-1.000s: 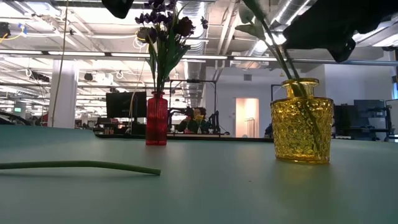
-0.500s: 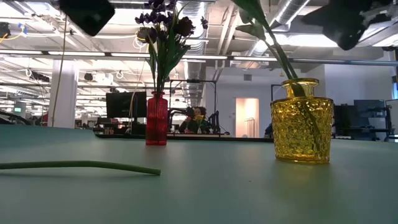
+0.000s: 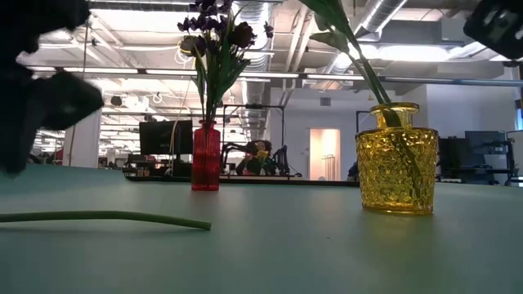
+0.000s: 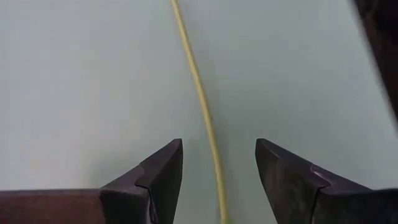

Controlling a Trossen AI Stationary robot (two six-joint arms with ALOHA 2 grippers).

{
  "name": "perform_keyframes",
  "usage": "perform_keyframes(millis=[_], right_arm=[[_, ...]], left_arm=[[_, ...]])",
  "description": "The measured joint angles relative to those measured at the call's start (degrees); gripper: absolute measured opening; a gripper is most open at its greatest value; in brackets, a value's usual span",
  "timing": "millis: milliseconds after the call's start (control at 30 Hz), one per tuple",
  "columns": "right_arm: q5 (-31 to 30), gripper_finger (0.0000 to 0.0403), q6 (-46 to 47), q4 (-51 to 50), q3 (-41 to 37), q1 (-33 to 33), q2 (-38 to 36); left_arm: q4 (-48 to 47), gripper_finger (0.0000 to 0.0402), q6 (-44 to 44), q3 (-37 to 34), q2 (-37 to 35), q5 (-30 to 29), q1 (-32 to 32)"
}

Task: Sort flowers into vase by color
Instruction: Put the white flower into the yellow flower vase

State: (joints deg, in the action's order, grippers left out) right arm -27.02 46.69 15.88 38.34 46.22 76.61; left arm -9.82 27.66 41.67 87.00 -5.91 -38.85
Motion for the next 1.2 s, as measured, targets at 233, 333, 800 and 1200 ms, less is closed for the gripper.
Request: perform_keyframes(millis=[233,333,800,1200], right_arm=[[0.08,0.0232,1.33,0.19,3.95,0.67,7.22],[0.26,0.0232,1.27,-0.27,5.87,0.66,9.74],[0.78,0.0232,1.33,-0.28,8.97,0.46,16.45],[1.39,0.0232,0.28,0.17,8.97,-0.76,16.46]], left_arm=[[-5.90,0.0190,3.75,0.00,1.15,3.13,-1.68],[-8.18,0.0190,5.47,0.00,0.83,3.80,-2.70],[-13.77,0.0161,6.94,0.04,0.83,2.49,-4.65],[-14.01,0.0009,4.46,2.17,0.85,2.39,-4.34]])
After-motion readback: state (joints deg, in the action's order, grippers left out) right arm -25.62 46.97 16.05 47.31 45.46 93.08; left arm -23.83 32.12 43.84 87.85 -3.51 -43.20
